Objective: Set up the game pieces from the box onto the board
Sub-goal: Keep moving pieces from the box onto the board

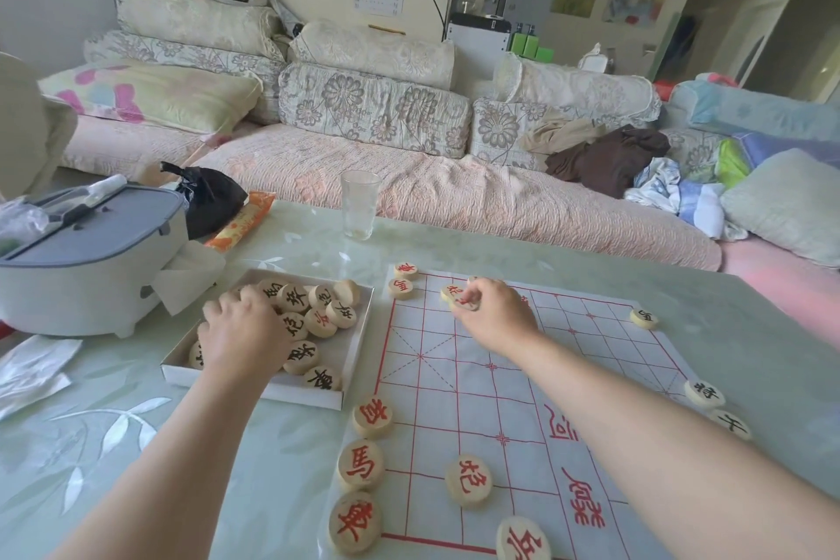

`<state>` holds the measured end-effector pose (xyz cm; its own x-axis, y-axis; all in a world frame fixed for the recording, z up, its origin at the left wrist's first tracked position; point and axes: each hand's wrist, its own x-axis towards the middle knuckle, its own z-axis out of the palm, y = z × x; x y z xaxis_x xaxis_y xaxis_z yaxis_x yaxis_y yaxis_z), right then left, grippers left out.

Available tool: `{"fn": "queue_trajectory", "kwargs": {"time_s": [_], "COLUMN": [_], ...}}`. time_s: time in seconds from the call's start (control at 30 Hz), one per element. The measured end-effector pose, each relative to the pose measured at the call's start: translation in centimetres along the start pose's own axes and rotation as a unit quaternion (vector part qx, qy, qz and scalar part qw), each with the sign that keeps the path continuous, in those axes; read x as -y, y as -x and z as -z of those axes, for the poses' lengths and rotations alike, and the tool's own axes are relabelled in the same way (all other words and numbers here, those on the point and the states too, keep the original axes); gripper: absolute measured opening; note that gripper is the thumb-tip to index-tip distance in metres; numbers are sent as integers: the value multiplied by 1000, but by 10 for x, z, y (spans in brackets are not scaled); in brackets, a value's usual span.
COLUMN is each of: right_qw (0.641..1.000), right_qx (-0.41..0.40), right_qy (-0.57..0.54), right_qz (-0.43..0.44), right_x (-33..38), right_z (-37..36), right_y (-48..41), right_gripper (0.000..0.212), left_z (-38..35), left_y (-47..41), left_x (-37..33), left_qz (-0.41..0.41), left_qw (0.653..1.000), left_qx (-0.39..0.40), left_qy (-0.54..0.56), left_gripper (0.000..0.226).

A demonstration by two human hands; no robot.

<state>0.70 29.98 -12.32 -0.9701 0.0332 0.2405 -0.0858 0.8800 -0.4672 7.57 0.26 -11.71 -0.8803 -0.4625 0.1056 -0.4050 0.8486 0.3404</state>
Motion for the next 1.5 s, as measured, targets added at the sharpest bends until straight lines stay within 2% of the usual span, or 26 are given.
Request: {"fn": "queue_trajectory", "kwargs": {"time_s": [0.1,0.33,0.5,0.63,0.77,0.93,1.03,1.17,1.33,1.37,1.4,1.43,1.47,1.5], "right_qw": [999,997,995,997,998,992,981,965,966,968,971,976,980,985], "right_qx": [-15,-1,19,22,48,53,63,65,44,50,53,49,37,21], "right_qy": [22,54,82,70,37,-69,-137,-211,-218,-213,-202,-187,-173,-160], "right_qz": [-43,-57,-61,-37,19,91,122,139,128,122,114,103,87,66], "right_x": [-22,-30,-25,-13,8,37,53,64,52,46,39,31,21,10], "right_z": [5,-1,-2,-1,-6,-12,-11,-5,6,9,12,15,18,21], "right_y": [-2,0,2,7,18,35,45,61,77,79,80,81,80,79], "right_gripper": [17,13,14,24,22,20,27,34,29,28,27,27,27,25], "left_z": [-4,-4,-3,-3,0,9,10,4,-3,-6,-8,-10,-12,-14], "left_y": [-3,-7,-6,-4,-3,10,23,39,51,52,51,51,50,50], "left_x": [3,4,-1,-5,-13,-32,-45,-65,-80,-83,-85,-85,-84,-82], "left_qz": [-12,-5,4,-44,-88,-93,-87,-81,-59,-66,-95,-146,-200,-247], "left_qw": [999,999,998,987,971,949,931,895,843,849,878,922,953,962], "left_qx": [12,-16,-46,-84,-90,-47,21,107,191,202,197,168,123,72], "left_qy": [-42,-45,45,127,205,297,353,425,499,484,426,316,194,92], "left_gripper": [42,34,27,34,35,24,14,14,18,16,12,9,9,14]}}
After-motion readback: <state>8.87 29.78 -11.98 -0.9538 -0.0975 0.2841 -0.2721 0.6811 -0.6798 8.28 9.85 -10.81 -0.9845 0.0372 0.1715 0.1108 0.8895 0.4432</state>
